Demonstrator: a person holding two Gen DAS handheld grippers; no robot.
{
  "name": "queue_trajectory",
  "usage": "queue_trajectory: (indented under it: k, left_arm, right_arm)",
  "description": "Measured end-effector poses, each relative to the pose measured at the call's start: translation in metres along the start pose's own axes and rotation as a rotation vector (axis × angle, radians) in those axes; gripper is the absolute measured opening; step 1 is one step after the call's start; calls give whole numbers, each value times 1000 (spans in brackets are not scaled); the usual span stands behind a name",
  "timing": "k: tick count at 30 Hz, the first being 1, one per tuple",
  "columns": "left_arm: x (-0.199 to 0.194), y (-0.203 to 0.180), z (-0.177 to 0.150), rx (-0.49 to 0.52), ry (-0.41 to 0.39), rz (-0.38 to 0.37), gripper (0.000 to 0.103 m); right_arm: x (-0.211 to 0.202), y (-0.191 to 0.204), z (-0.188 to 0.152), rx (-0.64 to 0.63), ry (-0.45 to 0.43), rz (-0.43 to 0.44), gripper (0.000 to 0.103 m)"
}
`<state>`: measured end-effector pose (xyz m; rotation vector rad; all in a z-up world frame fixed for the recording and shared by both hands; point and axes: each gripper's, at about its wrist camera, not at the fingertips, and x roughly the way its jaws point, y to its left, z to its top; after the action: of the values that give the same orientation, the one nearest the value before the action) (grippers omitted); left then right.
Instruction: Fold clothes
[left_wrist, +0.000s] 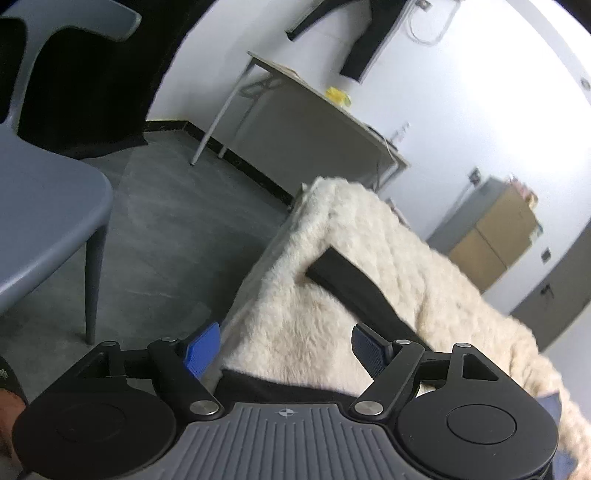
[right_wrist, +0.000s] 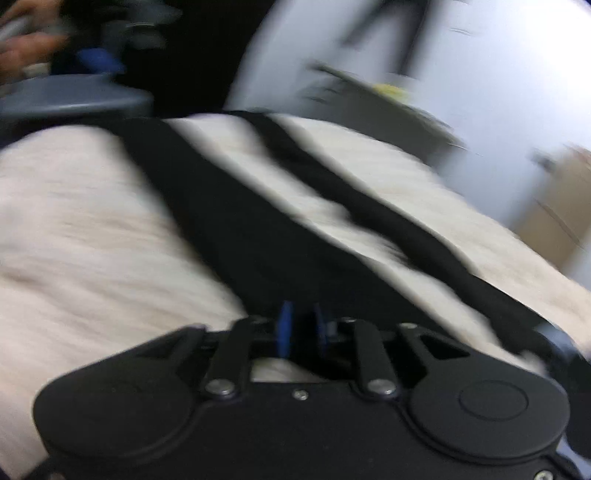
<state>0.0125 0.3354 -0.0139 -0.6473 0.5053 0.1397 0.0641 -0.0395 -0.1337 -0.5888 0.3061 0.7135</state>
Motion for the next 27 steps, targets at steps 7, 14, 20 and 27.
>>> queue_trajectory:
  k: [7,14,20,27]
  left_arm:
    - [-33,12,8,-143,-177,-12,77]
    - [-45,13,-13,-96,-213,-70,81]
    - [-36,-5,-16,11,-190,-94,89]
    - [-24,-3,-16,6,-168,-93,89]
  right_arm:
    - [22,6,36,79,-29,-106,36]
    - [37,85,69,-80,-148,53,39]
    - [58,91,100,52,-146,-59,62]
    - [49,106,103,40,-135,221,63]
